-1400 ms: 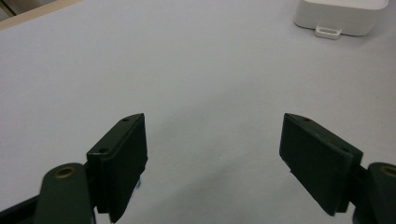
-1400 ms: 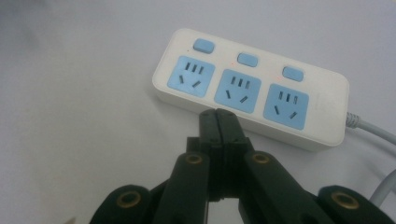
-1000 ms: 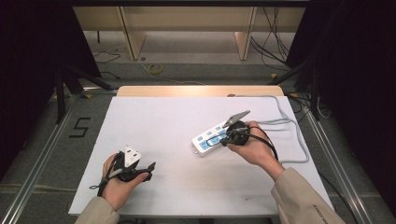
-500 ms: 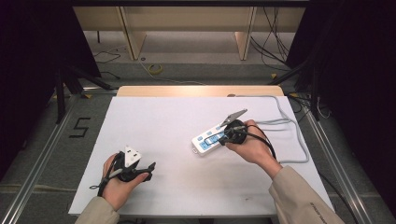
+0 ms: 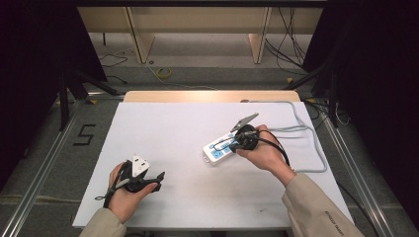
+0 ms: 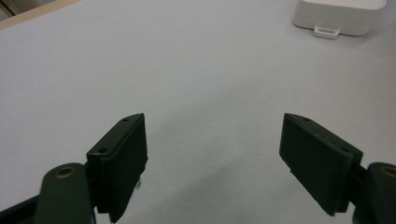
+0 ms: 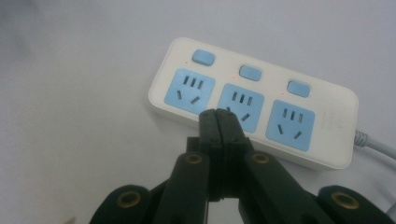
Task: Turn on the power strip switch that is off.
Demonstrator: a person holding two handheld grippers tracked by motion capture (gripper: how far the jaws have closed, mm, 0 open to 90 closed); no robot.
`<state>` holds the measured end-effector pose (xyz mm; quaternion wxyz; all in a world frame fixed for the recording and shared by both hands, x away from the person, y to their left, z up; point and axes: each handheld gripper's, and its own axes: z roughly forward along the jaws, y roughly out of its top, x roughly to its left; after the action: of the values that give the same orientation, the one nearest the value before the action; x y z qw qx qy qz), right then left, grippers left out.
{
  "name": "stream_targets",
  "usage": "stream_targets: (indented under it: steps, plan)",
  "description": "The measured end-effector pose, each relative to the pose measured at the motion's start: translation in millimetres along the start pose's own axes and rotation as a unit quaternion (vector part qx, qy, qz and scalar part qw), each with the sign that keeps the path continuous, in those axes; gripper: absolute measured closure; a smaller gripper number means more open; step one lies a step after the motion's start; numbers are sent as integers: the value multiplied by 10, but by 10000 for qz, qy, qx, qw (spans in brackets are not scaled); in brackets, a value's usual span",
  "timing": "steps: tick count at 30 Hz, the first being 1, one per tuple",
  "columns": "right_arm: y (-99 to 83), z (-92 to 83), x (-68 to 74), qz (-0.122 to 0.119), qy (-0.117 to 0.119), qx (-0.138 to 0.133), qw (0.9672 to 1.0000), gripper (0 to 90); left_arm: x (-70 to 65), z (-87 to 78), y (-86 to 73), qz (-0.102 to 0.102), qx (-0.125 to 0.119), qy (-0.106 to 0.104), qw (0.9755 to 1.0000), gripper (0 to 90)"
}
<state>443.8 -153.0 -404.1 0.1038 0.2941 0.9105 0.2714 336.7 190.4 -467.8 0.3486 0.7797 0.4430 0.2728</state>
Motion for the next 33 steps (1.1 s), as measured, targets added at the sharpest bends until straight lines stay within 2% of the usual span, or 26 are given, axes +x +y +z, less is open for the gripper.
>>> stream_targets:
  steps: [33]
  plan:
    - [168, 85, 28, -35, -29, 60, 10000, 900, 0, -2, 2, 12, 10, -2, 10000, 232]
